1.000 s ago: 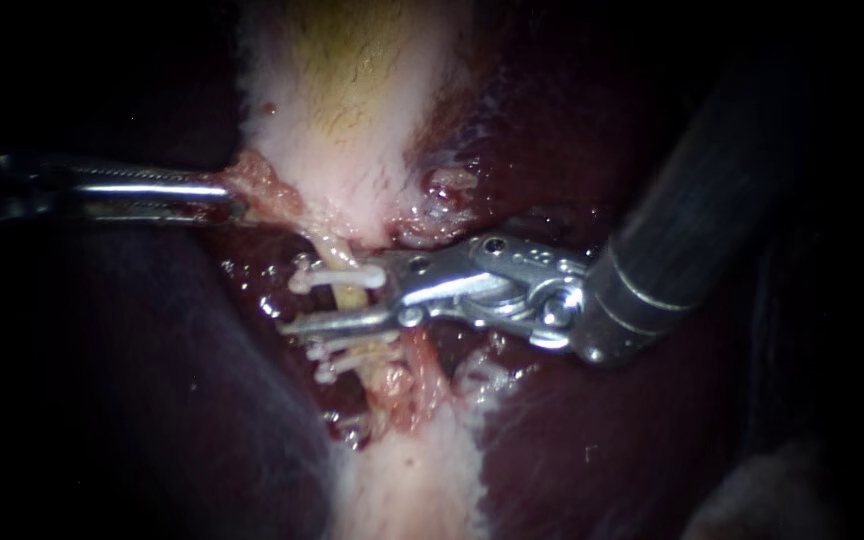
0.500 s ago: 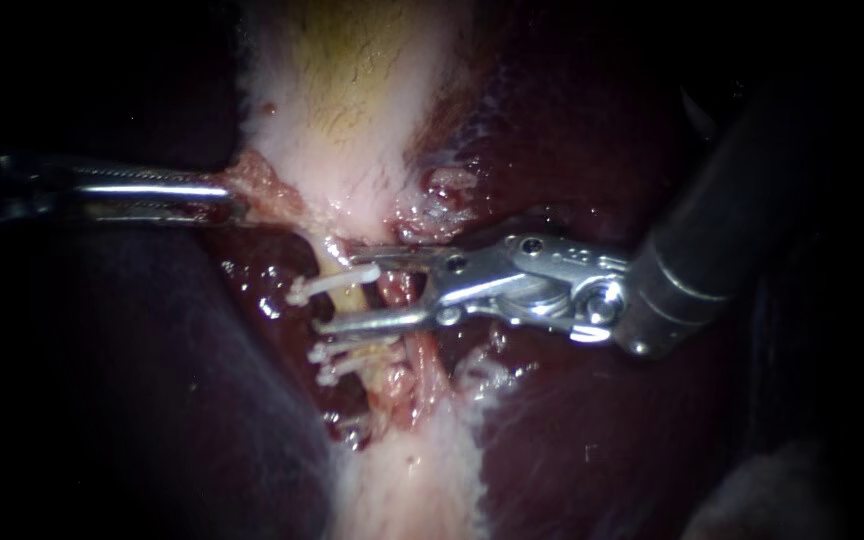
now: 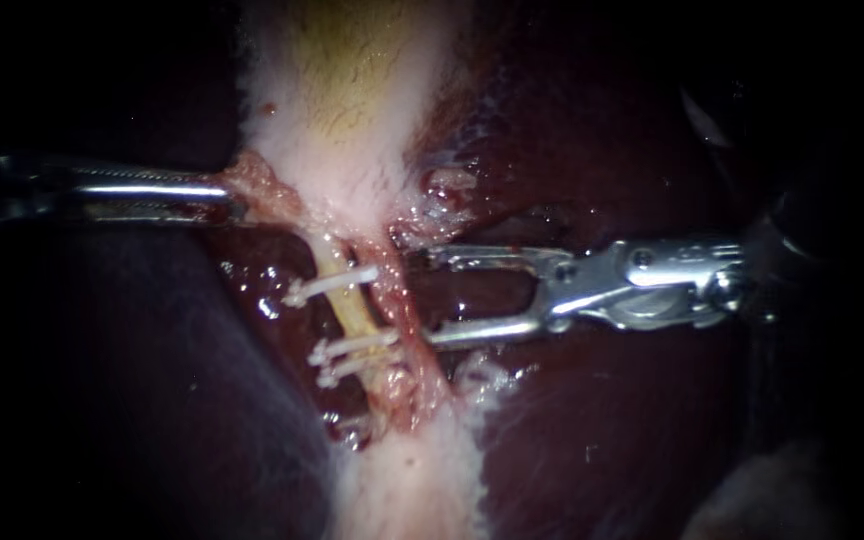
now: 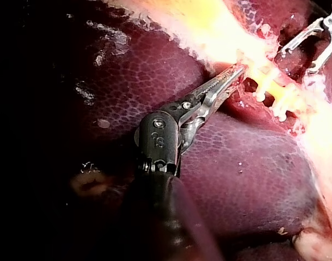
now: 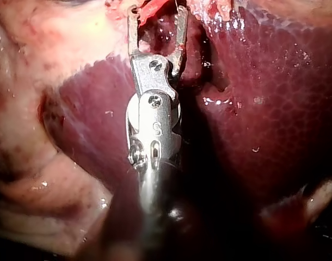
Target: Going back third clip left tube
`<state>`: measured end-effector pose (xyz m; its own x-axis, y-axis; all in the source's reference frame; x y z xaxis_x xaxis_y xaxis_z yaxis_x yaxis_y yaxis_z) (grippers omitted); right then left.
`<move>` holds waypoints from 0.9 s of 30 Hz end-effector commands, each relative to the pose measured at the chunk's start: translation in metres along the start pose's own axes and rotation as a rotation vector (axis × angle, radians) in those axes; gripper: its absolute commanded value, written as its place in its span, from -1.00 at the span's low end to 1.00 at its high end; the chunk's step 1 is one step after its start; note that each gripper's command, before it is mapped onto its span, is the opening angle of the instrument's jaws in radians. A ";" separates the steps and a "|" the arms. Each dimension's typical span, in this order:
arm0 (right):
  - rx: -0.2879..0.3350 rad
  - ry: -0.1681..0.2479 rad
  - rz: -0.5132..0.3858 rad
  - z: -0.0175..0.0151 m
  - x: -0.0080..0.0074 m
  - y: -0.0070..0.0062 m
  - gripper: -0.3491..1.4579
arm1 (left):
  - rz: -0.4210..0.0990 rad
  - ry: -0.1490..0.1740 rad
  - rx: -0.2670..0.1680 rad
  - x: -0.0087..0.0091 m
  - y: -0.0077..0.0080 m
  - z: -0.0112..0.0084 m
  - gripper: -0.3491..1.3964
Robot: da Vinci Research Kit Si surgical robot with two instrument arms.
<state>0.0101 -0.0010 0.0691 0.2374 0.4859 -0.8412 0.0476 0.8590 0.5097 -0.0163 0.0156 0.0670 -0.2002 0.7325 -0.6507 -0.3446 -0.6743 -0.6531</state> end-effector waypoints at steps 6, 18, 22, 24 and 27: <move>0.013 -0.014 -0.032 -0.0032 -0.0002 -0.0005 -0.06 | 0.000 0.000 -0.001 0.0000 0.0000 0.0000 -1.00; 0.018 -0.019 -0.047 -0.0050 0.0009 -0.0002 -0.06 | 0.001 0.000 -0.001 -0.0001 -0.0002 0.0003 -1.00; 0.020 -0.022 -0.046 -0.0056 0.0010 -0.0002 -0.06 | 0.002 -0.002 0.003 -0.0004 -0.0003 0.0008 -1.00; 0.021 -0.024 -0.047 -0.0058 0.0010 -0.0003 -0.06 | 0.003 -0.002 0.003 -0.0006 -0.0006 0.0012 -1.00; 0.023 -0.025 -0.047 -0.0061 0.0009 -0.0004 -0.06 | 0.003 -0.004 0.006 -0.0006 -0.0010 0.0017 -1.00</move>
<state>0.0044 0.0000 0.0669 0.2581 0.4406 -0.8598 0.0833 0.8765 0.4742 -0.0176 0.0161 0.0689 -0.2036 0.7300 -0.6524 -0.3480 -0.6768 -0.6487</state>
